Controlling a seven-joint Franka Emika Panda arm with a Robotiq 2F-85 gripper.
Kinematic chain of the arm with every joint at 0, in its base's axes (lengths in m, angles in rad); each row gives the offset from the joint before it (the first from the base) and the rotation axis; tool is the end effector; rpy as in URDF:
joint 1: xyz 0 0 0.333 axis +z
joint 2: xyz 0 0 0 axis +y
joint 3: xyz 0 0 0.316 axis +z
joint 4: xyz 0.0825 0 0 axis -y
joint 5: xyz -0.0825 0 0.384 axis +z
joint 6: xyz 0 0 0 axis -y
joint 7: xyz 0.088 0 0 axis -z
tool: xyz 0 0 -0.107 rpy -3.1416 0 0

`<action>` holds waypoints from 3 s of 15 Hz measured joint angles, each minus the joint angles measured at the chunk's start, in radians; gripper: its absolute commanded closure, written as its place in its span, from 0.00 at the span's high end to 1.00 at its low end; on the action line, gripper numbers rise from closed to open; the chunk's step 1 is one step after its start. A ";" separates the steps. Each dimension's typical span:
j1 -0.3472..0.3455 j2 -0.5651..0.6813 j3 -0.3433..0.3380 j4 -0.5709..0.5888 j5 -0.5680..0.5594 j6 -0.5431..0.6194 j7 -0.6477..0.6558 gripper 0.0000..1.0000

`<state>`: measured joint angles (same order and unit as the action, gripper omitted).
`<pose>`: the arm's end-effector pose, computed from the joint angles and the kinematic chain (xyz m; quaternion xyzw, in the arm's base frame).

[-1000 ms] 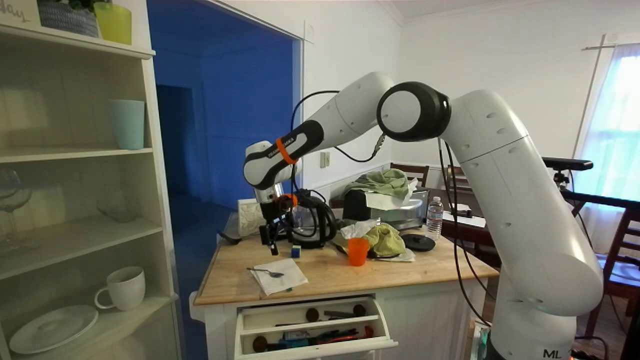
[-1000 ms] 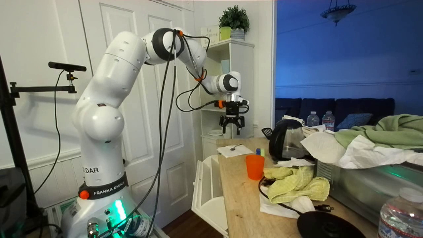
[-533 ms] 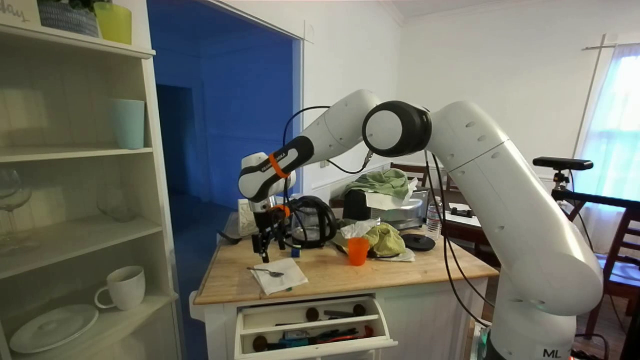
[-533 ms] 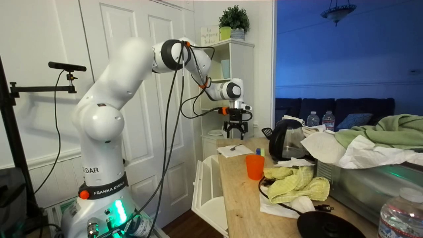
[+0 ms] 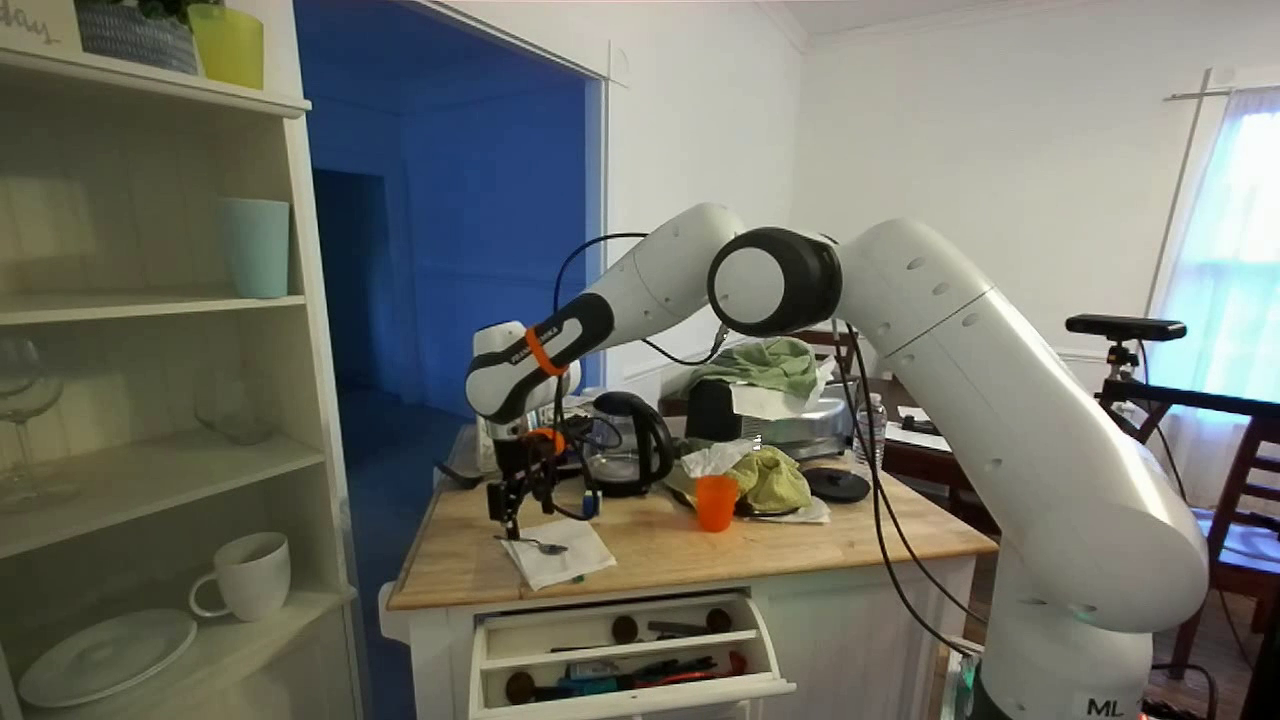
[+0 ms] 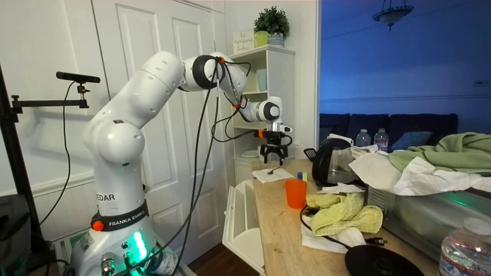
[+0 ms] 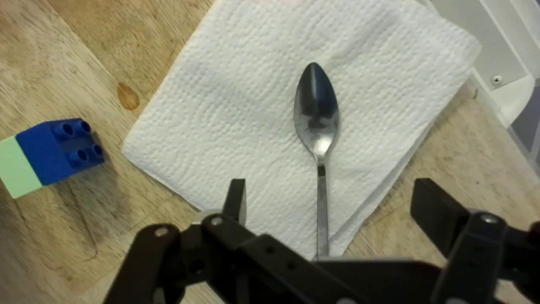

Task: Put the spoon in the orange cup

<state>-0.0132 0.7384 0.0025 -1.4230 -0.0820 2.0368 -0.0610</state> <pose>0.7126 -0.0125 0.2489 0.9964 0.0455 -0.0634 0.0323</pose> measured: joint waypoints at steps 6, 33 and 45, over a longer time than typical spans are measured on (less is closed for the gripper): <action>0.002 0.040 0.000 0.028 0.004 0.019 0.011 0.47; 0.007 0.041 0.001 0.029 0.004 0.012 0.022 0.02; -0.031 -0.339 -0.079 -0.175 0.058 -0.280 0.269 0.02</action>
<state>-0.0441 0.3989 -0.0762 -1.5979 -0.0241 1.7573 0.2077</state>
